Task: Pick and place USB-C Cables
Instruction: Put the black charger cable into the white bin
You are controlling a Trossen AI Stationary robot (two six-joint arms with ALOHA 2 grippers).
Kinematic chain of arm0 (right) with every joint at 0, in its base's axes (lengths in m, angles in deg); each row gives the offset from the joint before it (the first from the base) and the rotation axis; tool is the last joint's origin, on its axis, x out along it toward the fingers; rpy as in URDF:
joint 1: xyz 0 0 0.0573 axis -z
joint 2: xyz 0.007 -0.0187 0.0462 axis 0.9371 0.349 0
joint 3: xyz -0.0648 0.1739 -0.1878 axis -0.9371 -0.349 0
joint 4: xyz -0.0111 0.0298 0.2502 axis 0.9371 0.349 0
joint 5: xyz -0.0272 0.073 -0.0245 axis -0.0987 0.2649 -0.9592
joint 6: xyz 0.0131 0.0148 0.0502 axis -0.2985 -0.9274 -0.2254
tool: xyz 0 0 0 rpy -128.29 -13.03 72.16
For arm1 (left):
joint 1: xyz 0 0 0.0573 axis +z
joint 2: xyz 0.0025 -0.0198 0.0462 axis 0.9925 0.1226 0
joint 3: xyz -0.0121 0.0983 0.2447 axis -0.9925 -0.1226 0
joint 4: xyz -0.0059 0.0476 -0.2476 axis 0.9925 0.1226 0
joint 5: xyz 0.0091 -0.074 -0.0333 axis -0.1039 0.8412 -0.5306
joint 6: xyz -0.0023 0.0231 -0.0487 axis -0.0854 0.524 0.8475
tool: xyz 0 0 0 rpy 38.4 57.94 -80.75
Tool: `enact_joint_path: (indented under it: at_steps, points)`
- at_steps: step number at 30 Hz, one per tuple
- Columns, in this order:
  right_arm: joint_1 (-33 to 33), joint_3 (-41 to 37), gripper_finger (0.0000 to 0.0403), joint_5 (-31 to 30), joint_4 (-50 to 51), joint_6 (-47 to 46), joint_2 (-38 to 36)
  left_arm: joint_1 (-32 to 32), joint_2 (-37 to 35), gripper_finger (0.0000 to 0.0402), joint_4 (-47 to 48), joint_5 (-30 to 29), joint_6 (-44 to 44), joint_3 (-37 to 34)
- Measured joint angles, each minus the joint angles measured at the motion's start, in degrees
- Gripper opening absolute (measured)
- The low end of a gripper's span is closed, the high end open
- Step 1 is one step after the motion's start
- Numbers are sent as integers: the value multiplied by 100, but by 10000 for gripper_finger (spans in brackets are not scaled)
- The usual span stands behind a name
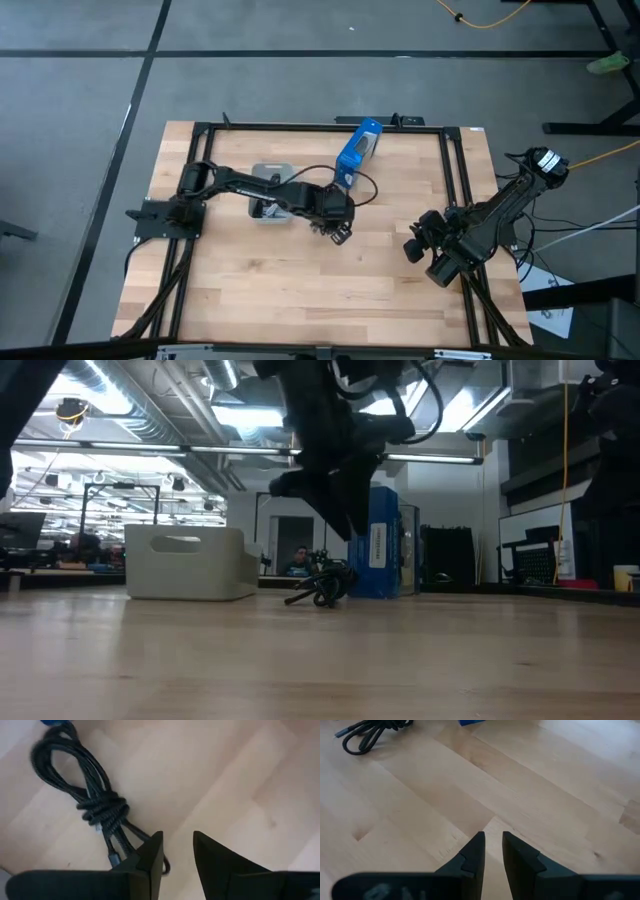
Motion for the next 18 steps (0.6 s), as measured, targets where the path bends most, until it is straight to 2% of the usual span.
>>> enact_joint_path:
  at_steps: [10, 18]
  points:
    - [0, 0, 70, -3, -33, 125, 0, 5, 20, 99, 524, -957, 941, 1]
    - [0, 0, 70, -64, -36, 126, 0, -73, 450, 99, 504, -957, 1364, 7]
